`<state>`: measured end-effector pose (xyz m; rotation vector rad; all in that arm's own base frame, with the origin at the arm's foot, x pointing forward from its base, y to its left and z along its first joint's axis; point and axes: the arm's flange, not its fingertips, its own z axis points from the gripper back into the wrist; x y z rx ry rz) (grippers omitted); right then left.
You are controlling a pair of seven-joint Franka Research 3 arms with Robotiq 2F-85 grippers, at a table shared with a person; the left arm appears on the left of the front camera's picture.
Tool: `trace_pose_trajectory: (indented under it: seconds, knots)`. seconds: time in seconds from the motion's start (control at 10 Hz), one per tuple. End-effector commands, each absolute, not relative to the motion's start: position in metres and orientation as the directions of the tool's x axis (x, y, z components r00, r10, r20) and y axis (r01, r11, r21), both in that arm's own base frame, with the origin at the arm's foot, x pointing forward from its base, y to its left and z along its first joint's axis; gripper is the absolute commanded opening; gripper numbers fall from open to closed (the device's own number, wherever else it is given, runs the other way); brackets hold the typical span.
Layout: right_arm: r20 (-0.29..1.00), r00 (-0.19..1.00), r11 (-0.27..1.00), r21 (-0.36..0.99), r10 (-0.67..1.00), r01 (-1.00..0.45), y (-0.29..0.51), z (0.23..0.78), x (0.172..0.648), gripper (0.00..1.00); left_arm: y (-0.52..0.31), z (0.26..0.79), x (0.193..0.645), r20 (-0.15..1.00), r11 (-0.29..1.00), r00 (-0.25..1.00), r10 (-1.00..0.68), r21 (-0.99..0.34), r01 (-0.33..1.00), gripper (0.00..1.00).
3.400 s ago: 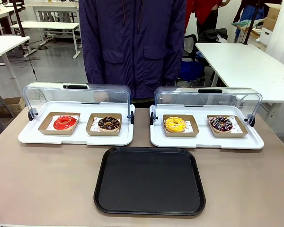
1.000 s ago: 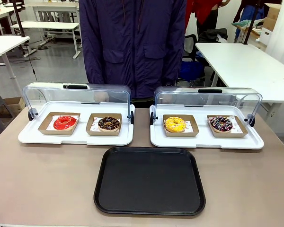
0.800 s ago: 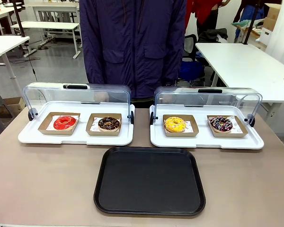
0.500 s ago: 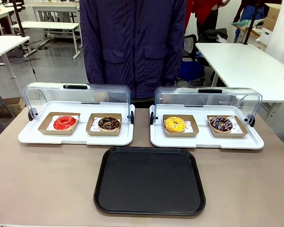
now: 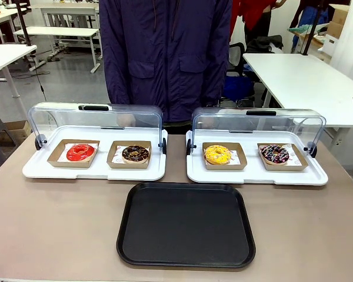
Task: Move the first donut from the left to the tray.
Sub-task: Pick up the Paper togo box containing the Donut indicated by the person and place it on the Handle tray.
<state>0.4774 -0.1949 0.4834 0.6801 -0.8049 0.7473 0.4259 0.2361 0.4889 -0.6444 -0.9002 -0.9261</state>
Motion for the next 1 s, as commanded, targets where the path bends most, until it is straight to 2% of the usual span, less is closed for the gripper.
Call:
trace_pose_trajectory:
  seconds: [0.0, 0.9]
  knots:
    - [0.823, 0.47, 0.554, 0.241, 0.319, -0.797, -0.1941, 0.4863, 0.4766, 1.0, 0.2353, 0.4906, 0.4261, 0.871, 0.47, 0.299, -0.389, -0.092, 0.878, 1.0]
    - [0.823, 0.47, 0.554, 0.241, 0.319, -0.797, -0.1941, 0.4863, 0.4766, 1.0, 0.2353, 0.4906, 0.4261, 0.871, 0.47, 0.299, -0.389, -0.092, 0.878, 1.0]
